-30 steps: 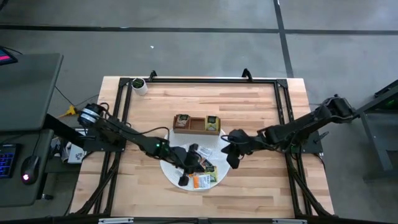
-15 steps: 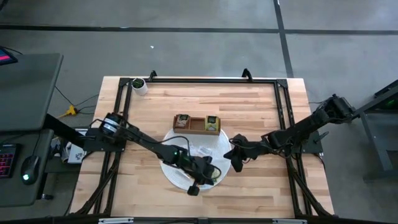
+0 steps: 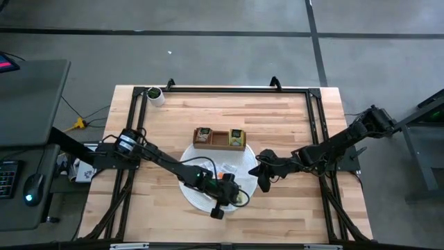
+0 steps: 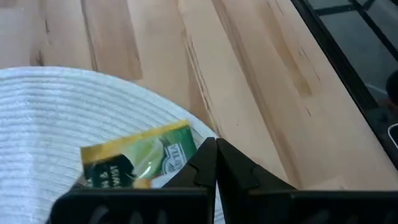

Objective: Pick & Place Tea
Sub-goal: Put the yellow tea bag into the right section of the wooden organizer

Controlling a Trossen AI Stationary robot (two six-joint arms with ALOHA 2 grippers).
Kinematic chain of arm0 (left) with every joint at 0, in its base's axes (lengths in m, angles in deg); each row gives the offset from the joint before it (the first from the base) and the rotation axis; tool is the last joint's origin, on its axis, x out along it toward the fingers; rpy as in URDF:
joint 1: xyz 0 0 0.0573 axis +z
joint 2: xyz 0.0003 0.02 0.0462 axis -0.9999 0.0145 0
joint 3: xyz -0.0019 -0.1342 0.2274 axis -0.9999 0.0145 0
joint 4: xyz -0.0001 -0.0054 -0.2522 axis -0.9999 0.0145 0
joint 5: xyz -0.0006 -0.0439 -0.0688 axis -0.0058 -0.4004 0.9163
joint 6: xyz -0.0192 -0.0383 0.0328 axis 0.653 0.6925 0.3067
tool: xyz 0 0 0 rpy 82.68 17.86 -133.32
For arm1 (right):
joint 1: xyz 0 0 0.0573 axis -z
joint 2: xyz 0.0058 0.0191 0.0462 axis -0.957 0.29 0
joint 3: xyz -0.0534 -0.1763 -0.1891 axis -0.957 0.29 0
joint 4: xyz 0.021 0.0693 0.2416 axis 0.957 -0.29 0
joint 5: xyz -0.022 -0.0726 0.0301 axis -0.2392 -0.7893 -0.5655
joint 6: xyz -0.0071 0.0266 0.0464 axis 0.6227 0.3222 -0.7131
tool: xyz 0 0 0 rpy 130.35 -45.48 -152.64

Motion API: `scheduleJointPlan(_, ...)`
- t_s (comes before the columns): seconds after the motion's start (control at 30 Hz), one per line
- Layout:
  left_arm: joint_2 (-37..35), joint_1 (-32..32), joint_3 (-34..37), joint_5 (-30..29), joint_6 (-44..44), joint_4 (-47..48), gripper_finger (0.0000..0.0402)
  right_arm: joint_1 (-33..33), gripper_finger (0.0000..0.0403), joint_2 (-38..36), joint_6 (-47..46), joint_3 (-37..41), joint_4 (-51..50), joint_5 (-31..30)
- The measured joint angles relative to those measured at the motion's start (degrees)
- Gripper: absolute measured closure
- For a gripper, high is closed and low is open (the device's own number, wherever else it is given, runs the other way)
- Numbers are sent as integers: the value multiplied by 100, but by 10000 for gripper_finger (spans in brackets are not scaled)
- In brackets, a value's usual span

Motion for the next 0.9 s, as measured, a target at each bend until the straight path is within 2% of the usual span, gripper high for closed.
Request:
scheduleJointPlan(0.3, 219, -3, -1, 23, -23, 48, 401, 2, 401, 9, 61, -2, -1, -17)
scheduleJointPlan(0.9, 197, 4, -17, -465, -330, -56, 401, 0, 396, 11, 5, -2, 1, -42)
